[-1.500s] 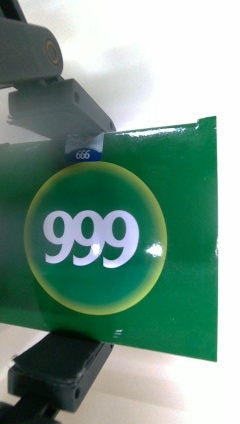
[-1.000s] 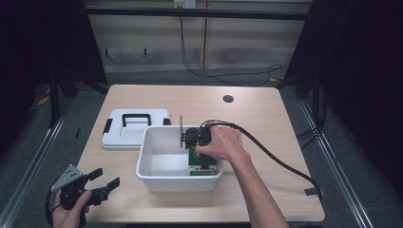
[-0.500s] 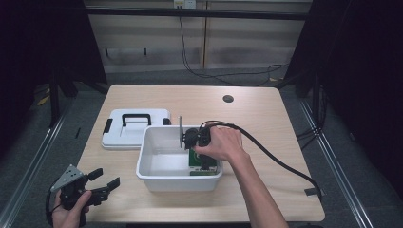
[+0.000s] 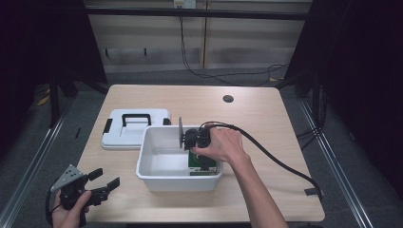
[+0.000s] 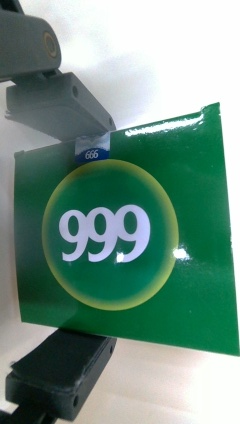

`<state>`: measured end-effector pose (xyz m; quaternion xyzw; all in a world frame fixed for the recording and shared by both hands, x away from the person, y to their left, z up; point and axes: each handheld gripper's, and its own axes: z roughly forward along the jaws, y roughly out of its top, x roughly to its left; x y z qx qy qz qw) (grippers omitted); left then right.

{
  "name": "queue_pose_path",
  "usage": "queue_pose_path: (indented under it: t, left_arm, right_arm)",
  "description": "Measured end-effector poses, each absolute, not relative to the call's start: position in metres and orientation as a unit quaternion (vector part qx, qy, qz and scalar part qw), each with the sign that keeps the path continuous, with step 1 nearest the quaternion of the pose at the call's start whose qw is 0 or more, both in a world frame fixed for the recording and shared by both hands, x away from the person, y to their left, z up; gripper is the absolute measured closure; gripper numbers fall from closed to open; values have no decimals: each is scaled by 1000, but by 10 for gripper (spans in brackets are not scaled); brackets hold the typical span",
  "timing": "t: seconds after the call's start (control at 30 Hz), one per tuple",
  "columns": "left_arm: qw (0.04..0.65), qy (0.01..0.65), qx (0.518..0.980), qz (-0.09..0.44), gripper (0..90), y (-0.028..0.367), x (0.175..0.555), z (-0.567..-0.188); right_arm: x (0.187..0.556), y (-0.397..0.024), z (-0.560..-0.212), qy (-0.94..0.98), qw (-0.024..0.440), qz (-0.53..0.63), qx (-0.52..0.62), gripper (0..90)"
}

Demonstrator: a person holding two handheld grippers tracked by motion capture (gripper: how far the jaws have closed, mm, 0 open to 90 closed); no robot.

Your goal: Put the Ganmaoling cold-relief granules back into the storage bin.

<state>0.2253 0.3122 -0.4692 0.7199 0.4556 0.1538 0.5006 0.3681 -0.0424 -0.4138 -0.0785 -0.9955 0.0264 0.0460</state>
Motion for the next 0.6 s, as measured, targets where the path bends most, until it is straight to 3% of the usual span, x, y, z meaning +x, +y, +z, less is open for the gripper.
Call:
queue_pose_path:
  t: [0.6]
  left_arm:
    - [501, 457, 719, 152, 170, 312, 225, -469]
  right_arm:
    - [368, -47, -406, -996, 55, -5, -65, 102]
